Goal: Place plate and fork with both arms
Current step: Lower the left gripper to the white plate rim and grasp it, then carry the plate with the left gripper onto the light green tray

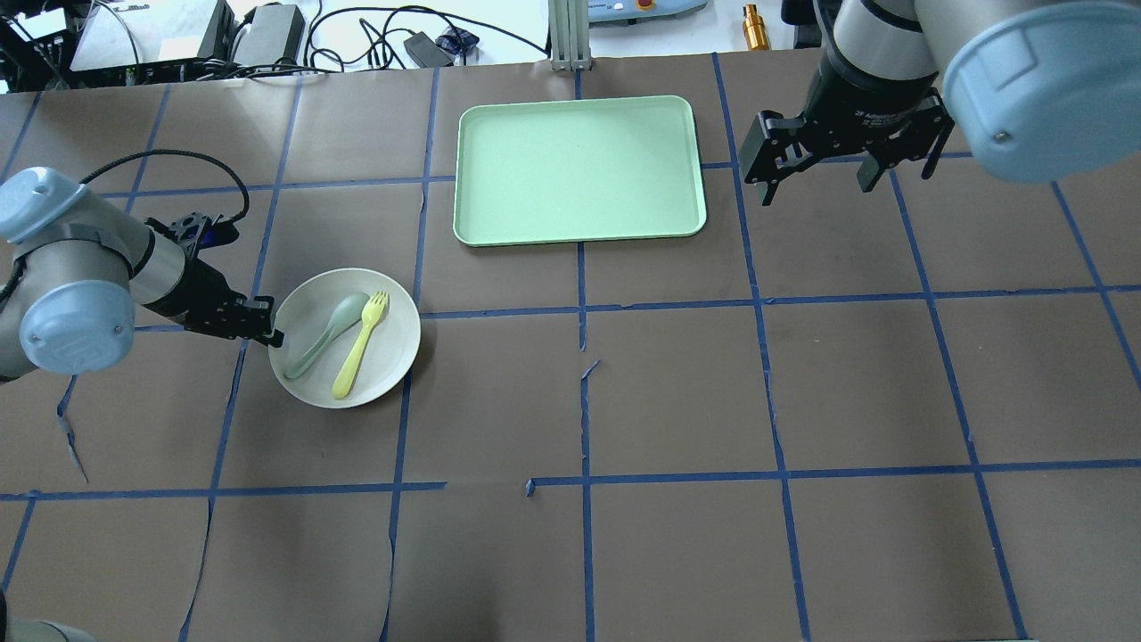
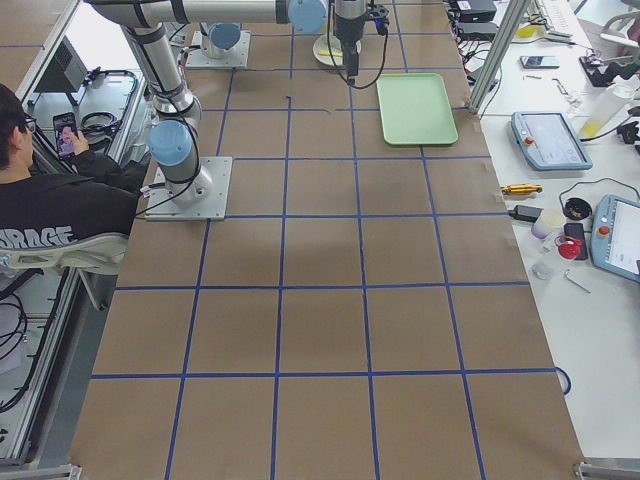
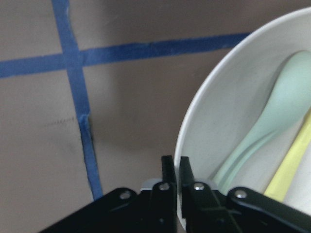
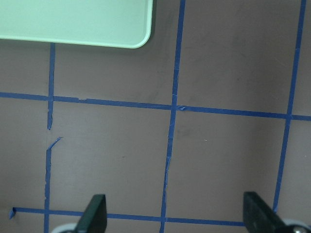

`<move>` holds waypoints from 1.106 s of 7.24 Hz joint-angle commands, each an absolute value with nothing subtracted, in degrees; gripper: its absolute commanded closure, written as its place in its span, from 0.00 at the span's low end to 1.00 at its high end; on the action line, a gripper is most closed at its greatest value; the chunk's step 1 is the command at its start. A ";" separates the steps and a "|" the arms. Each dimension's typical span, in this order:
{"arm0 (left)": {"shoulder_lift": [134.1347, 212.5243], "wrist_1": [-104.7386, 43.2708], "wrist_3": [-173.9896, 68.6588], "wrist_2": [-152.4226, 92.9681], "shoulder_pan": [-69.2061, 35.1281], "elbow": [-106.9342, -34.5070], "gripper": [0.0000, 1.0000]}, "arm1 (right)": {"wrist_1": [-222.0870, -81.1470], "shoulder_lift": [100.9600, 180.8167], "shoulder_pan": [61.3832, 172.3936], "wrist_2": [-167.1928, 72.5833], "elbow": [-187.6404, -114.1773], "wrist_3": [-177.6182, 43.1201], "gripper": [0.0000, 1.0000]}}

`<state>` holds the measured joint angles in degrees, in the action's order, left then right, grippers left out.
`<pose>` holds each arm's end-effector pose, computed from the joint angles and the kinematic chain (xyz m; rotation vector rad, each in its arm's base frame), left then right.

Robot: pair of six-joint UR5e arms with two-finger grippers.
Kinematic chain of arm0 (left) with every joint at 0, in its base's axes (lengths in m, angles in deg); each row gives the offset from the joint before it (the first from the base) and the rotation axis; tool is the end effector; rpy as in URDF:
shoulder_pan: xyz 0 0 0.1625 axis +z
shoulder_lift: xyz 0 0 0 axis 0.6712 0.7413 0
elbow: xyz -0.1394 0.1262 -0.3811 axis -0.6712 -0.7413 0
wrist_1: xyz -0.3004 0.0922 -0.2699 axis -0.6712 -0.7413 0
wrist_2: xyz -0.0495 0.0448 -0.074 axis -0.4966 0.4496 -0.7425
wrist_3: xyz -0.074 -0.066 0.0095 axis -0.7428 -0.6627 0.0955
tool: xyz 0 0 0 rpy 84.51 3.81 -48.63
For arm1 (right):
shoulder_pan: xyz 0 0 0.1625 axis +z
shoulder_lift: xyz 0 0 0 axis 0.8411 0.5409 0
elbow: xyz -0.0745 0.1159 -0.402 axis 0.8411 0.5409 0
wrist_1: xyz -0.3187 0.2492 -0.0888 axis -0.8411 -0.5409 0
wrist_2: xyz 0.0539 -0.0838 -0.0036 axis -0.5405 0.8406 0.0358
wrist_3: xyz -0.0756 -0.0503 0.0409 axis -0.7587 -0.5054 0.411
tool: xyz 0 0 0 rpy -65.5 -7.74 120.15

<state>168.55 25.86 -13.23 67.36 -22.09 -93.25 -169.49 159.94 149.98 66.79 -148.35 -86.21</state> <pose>0.0755 -0.5206 0.2208 0.0513 -2.8542 -0.0262 0.1553 -0.4986 0.4832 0.1404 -3.1185 0.0853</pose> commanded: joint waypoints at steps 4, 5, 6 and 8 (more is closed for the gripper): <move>180.32 23.57 -43.05 59.66 -38.13 -73.08 1.00 | -169.27 159.94 149.98 66.51 -148.44 -86.21 0.00; 185.15 23.58 -48.34 59.74 -41.48 -67.09 1.00 | -169.26 159.94 149.98 66.42 -148.44 -86.21 0.00; 189.55 23.67 -52.31 59.83 -43.95 -61.81 1.00 | -169.18 159.94 149.98 66.25 -148.53 -86.21 0.00; 196.94 23.76 -60.92 60.01 -47.74 -51.26 1.00 | -169.18 159.94 149.98 66.16 -148.53 -86.21 0.00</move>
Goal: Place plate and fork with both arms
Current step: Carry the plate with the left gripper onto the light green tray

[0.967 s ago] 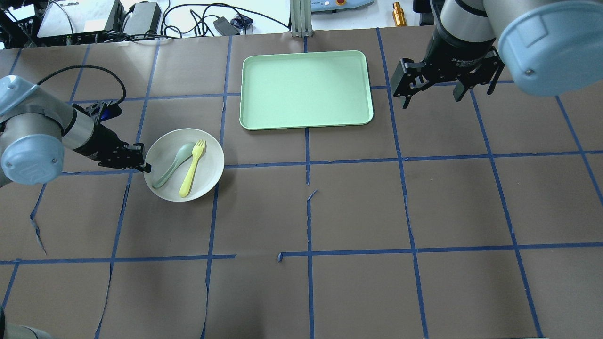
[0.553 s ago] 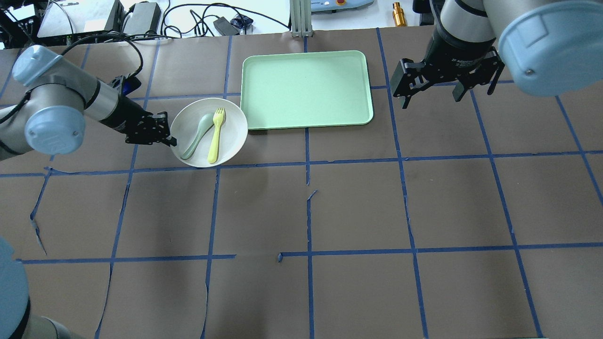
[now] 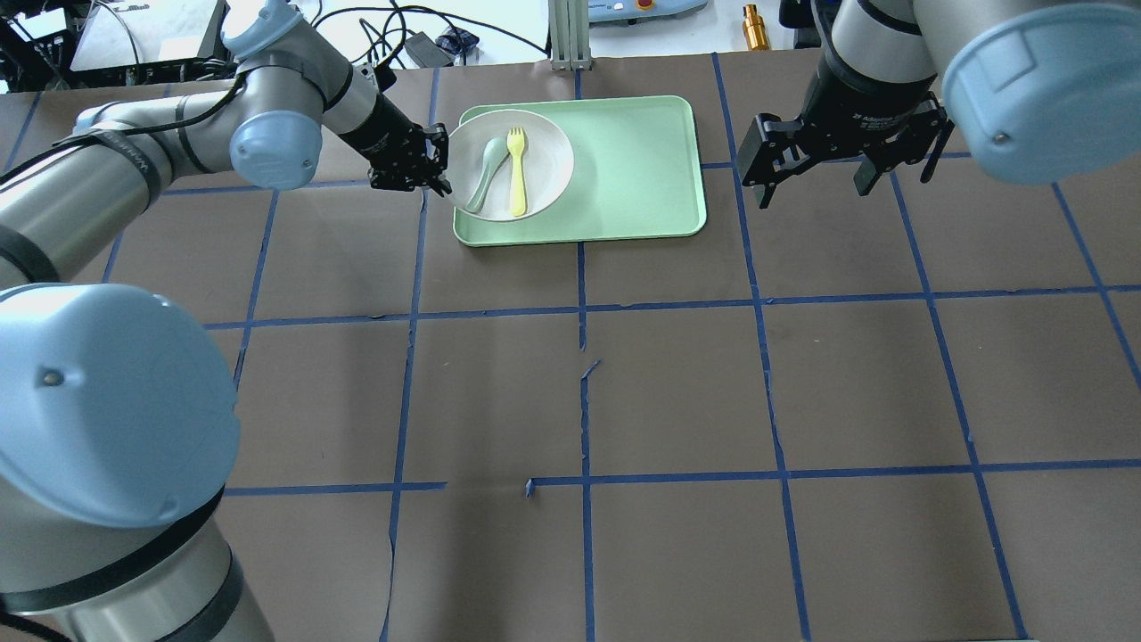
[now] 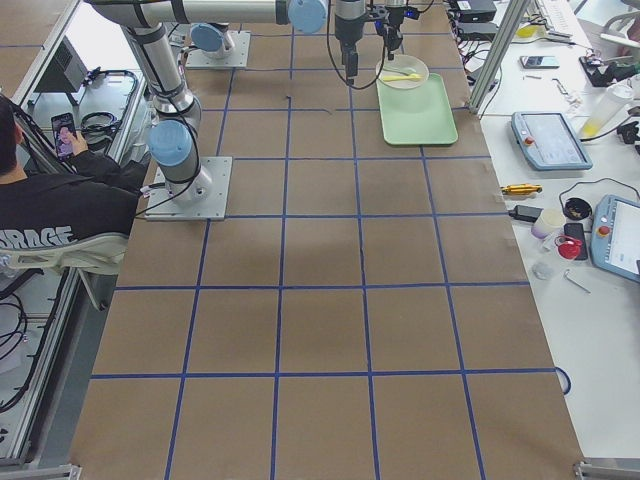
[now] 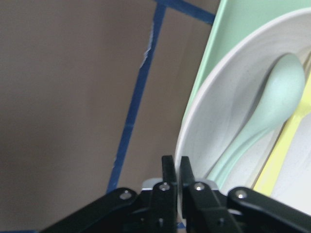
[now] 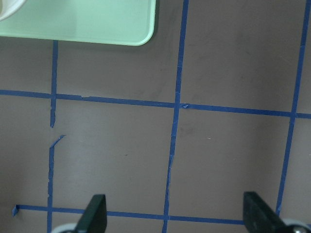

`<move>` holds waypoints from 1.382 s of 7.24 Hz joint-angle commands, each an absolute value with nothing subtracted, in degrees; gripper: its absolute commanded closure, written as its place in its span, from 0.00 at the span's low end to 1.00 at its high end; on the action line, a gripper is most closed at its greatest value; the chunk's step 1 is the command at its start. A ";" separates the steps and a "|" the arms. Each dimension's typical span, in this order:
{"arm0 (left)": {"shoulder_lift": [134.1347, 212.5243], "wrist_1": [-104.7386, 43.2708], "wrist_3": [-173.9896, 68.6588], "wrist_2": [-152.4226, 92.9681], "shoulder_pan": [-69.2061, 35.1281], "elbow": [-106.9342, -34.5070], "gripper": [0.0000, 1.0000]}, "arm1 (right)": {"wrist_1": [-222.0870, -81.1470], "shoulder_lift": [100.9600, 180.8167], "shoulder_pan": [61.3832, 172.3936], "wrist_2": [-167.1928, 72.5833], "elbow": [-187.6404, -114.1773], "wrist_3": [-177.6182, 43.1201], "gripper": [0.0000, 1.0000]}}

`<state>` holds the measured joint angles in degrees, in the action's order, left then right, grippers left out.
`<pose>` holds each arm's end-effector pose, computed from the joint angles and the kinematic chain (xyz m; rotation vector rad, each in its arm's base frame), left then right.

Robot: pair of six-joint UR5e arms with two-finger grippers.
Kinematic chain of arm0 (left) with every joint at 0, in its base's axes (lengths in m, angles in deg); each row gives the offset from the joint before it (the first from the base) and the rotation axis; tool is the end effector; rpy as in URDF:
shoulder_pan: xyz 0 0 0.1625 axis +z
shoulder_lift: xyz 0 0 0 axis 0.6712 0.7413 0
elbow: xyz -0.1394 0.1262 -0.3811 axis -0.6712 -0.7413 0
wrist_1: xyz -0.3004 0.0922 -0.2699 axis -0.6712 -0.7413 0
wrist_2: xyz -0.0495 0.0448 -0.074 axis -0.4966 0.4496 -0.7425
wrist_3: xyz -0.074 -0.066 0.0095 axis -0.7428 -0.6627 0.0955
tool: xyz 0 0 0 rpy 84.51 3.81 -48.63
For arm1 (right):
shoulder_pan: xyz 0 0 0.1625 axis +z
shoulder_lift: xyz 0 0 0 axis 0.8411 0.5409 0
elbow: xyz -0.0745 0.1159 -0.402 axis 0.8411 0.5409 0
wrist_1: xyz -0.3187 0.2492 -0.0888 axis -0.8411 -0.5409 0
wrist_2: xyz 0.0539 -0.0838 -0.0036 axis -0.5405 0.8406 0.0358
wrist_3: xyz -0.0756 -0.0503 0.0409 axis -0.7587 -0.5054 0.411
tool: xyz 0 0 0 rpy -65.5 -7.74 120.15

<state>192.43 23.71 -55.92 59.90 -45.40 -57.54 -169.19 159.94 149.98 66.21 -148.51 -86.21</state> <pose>-0.1397 -0.7257 0.2298 0.4814 -2.7164 -0.0320 0.1562 -0.4978 0.4812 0.1413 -3.1289 0.0730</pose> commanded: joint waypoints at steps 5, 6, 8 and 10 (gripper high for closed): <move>202.43 28.50 -64.65 60.54 -52.59 -47.86 1.00 | -169.18 159.94 149.98 66.16 -148.53 -86.21 0.00; 202.43 28.50 -64.65 60.54 -52.59 -48.39 0.96 | -169.18 159.94 149.98 66.16 -148.53 -86.21 0.00; 200.07 31.38 -64.05 60.62 -52.59 -52.85 0.00 | -169.18 159.94 149.98 66.16 -148.44 -86.21 0.00; 194.46 34.57 -60.90 68.55 -51.72 -57.60 0.00 | -169.26 159.94 149.98 66.16 -148.44 -86.21 0.00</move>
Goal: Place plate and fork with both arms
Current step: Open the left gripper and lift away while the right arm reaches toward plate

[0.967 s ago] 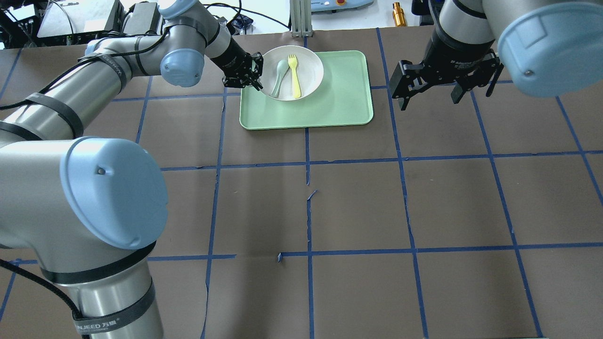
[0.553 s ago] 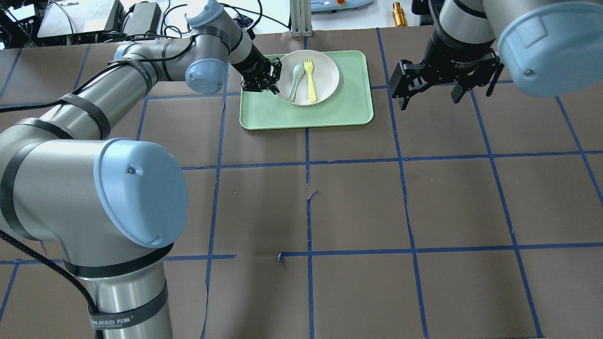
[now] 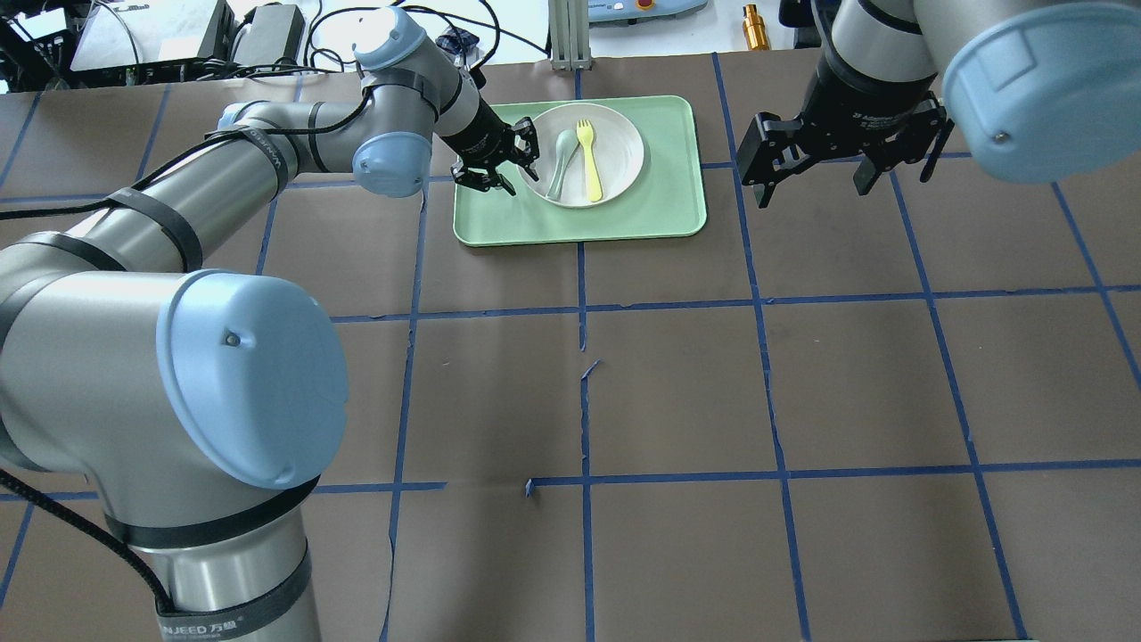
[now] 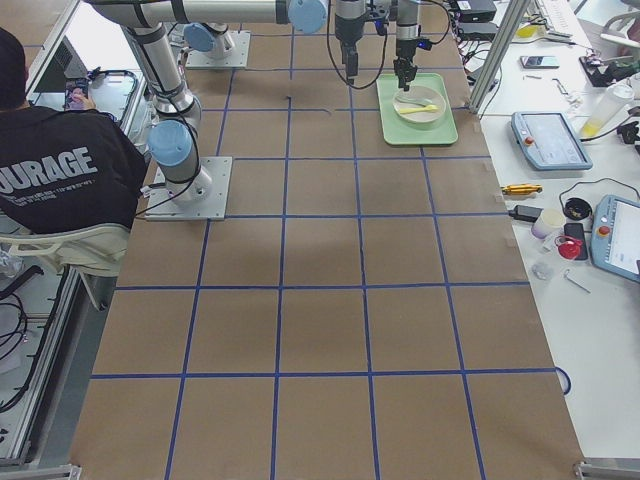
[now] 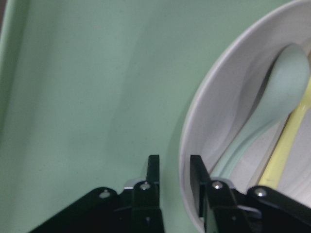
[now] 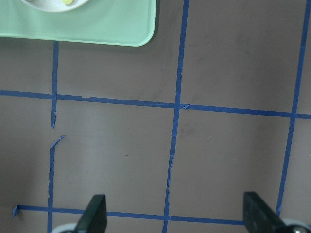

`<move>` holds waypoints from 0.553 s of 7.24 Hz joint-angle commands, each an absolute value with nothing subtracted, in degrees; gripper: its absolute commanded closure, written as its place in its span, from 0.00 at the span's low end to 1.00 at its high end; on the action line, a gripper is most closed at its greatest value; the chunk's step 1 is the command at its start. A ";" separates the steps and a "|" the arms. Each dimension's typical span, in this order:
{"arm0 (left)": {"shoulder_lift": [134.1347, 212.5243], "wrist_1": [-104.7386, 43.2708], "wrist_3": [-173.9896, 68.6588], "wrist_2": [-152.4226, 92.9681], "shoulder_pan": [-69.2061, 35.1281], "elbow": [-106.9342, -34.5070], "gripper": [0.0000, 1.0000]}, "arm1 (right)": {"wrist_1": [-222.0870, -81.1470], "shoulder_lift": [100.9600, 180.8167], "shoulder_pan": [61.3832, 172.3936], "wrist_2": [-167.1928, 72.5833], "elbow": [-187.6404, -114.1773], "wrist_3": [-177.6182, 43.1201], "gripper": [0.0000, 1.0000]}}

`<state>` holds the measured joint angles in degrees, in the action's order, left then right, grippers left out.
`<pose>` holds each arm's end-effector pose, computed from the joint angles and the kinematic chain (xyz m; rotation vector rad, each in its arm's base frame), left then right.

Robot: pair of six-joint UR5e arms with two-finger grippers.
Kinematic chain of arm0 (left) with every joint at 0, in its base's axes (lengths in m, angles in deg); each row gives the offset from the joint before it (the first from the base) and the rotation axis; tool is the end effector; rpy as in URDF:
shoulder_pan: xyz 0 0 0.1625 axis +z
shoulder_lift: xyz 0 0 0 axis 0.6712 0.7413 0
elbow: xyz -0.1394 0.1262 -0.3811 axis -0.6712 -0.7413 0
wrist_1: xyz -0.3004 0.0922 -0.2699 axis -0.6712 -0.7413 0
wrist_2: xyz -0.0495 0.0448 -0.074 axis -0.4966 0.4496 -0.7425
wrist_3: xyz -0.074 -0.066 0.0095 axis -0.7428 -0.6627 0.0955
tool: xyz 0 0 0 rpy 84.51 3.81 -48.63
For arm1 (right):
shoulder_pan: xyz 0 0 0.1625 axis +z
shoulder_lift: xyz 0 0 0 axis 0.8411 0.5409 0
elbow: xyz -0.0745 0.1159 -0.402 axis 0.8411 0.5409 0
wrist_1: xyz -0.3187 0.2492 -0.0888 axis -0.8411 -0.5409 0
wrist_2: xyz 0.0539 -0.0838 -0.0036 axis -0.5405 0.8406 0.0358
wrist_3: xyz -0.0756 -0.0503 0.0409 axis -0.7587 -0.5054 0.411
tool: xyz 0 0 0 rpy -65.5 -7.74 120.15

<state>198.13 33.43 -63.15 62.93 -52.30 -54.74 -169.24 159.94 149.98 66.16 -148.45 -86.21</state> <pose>-0.2235 -0.7364 0.1952 0.4677 -2.7454 0.0817 0.1563 -0.4980 0.4818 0.1414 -3.1297 0.0760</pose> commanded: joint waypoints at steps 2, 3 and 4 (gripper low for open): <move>185.16 26.97 -54.07 72.83 -50.92 -62.60 0.00 | -169.26 159.94 149.98 66.16 -148.53 -86.21 0.00; 178.59 25.79 -52.28 78.06 -50.92 -66.81 0.00 | -169.26 159.94 149.98 66.16 -148.44 -86.21 0.00; 172.60 22.65 -52.26 78.81 -50.92 -69.29 0.00 | -169.26 159.94 149.98 66.16 -148.53 -86.21 0.00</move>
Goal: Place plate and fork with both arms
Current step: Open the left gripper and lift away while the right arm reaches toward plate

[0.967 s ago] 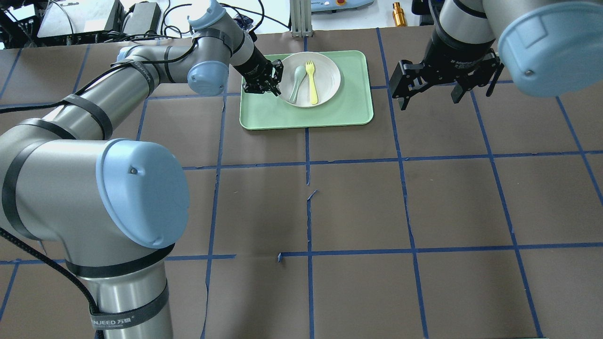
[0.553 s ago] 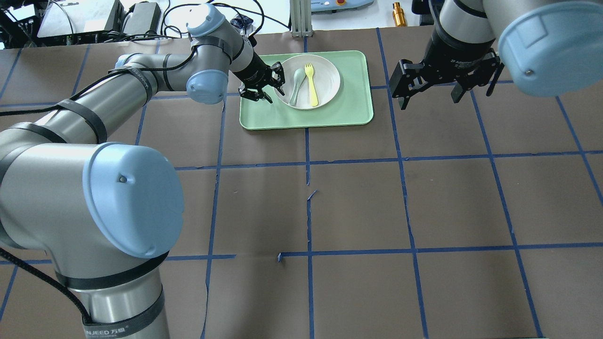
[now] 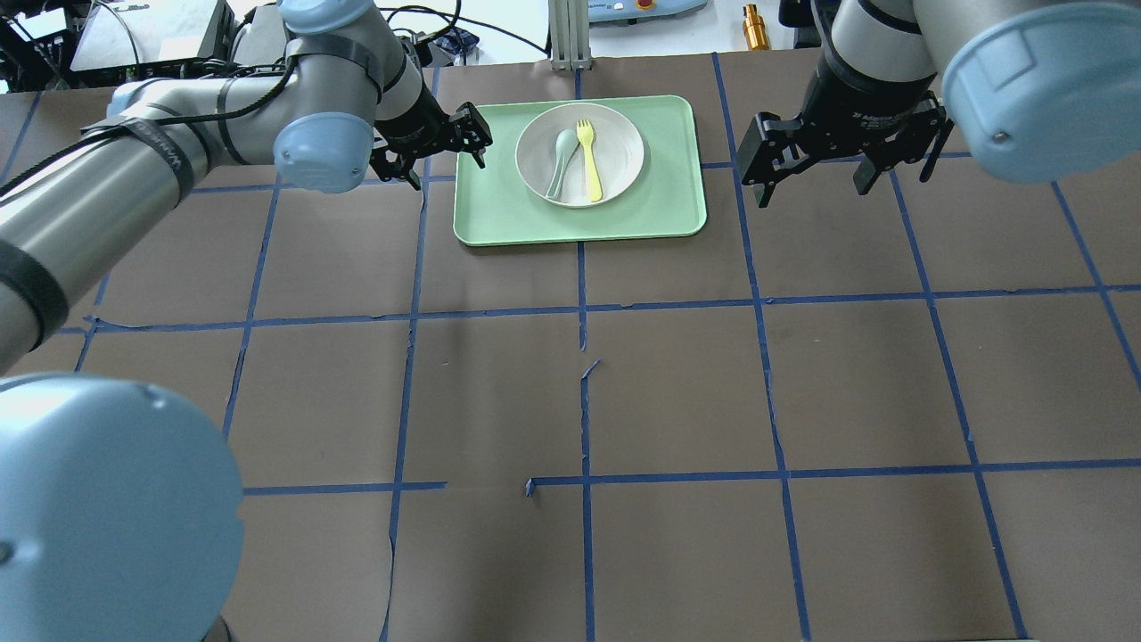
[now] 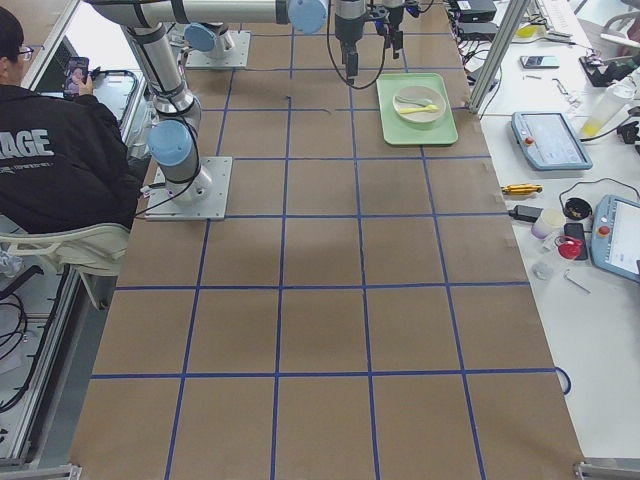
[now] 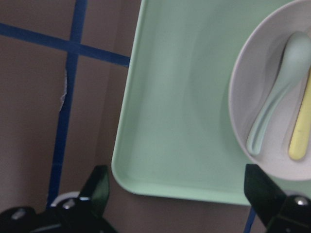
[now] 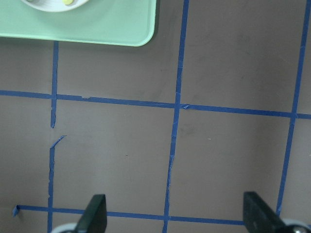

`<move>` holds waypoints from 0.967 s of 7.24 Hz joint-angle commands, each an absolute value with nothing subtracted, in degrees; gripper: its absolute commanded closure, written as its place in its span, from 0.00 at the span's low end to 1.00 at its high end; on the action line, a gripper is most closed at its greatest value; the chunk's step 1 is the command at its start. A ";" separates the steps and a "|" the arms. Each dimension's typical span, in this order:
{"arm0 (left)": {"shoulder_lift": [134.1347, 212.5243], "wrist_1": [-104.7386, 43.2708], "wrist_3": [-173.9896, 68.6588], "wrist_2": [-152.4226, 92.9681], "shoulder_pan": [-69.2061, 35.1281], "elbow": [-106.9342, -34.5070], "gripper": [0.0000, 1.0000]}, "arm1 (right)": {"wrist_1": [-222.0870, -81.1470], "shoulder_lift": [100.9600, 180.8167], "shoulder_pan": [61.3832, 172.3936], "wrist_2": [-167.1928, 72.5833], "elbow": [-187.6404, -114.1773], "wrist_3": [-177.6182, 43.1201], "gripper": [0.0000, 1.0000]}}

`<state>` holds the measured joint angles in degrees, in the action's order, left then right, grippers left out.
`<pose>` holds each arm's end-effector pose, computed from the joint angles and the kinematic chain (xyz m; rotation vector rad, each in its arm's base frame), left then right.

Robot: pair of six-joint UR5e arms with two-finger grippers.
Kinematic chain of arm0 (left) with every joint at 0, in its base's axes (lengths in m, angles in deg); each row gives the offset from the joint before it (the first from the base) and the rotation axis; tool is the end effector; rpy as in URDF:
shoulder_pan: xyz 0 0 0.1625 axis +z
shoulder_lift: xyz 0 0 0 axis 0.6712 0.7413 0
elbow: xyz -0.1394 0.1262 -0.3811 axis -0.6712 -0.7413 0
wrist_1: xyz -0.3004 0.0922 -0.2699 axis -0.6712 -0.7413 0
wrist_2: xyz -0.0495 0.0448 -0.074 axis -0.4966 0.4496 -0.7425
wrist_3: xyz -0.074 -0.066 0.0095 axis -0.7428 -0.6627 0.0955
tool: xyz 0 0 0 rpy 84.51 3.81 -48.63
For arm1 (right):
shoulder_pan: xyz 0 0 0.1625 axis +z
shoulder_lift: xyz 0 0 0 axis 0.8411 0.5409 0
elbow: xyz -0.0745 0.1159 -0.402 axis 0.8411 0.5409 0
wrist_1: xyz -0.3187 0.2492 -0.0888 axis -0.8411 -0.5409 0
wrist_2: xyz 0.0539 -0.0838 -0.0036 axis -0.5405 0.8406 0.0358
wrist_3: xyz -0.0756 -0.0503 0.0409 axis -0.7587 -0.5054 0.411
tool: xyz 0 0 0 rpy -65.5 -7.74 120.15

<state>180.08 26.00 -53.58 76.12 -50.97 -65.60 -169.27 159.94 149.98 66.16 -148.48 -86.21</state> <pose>-0.1792 -0.6558 0.3114 0.3178 -2.9977 0.1905 0.1563 -0.4980 0.4816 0.1414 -3.1297 0.0760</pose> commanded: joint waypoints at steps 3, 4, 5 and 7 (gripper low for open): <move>159.31 4.03 -48.59 80.84 -51.45 -68.52 0.00 | -169.79 159.94 149.98 66.77 -148.79 -86.21 0.00; 157.36 2.16 -46.83 80.84 -51.45 -69.04 0.00 | -169.88 159.94 149.98 66.95 -148.53 -86.30 0.00; 156.73 2.14 -46.81 80.84 -51.45 -69.31 0.00 | -170.23 159.68 149.98 66.77 -148.53 -86.73 0.00; 156.90 2.05 -46.81 80.84 -51.45 -69.49 0.00 | -175.02 153.30 153.04 66.60 -146.53 -86.92 0.00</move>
<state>157.00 2.26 -46.93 80.83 -51.44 -69.41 -171.57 157.24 151.05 66.78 -147.97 -87.08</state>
